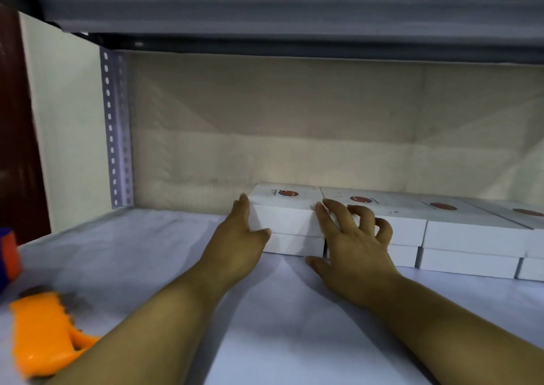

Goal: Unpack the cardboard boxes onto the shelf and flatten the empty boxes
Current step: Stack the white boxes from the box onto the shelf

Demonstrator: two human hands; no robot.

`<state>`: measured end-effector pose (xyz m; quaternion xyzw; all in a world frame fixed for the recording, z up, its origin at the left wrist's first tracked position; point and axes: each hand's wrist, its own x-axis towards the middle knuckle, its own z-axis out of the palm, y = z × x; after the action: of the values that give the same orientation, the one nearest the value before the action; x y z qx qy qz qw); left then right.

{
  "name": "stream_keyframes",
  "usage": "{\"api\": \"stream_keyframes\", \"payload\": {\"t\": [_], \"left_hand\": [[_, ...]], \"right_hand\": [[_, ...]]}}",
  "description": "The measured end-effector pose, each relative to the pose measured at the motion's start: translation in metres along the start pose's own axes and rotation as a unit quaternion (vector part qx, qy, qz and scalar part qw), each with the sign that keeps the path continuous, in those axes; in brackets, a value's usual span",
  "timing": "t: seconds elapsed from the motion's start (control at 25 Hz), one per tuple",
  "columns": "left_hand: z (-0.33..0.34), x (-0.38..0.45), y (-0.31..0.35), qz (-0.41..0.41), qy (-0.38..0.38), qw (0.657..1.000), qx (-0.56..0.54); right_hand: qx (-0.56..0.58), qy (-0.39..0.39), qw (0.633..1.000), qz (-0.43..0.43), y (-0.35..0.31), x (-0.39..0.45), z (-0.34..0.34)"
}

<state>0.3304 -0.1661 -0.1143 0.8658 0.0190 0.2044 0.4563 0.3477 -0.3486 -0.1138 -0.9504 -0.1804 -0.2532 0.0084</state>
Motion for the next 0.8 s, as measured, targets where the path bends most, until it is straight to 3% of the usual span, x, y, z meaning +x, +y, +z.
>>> {"api": "stream_keyframes", "payload": {"t": [0.2, 0.4, 0.56, 0.8], "left_hand": [[0.001, -0.013, 0.002, 0.053, 0.081, 0.992, 0.087], [-0.01, -0.036, 0.011, 0.051, 0.159, 0.981, 0.095], [-0.019, -0.059, 0.016, 0.027, 0.212, 0.97, 0.12], [-0.015, -0.103, 0.027, 0.057, 0.278, 0.949, 0.135]], "right_hand": [[0.059, 0.069, 0.996, -0.005, -0.001, -0.002, -0.01], [0.164, 0.182, 0.968, -0.044, -0.004, -0.009, -0.015], [0.209, 0.169, 0.961, -0.067, -0.002, -0.019, -0.023], [0.265, 0.116, 0.954, -0.077, -0.005, -0.033, -0.042]]}}
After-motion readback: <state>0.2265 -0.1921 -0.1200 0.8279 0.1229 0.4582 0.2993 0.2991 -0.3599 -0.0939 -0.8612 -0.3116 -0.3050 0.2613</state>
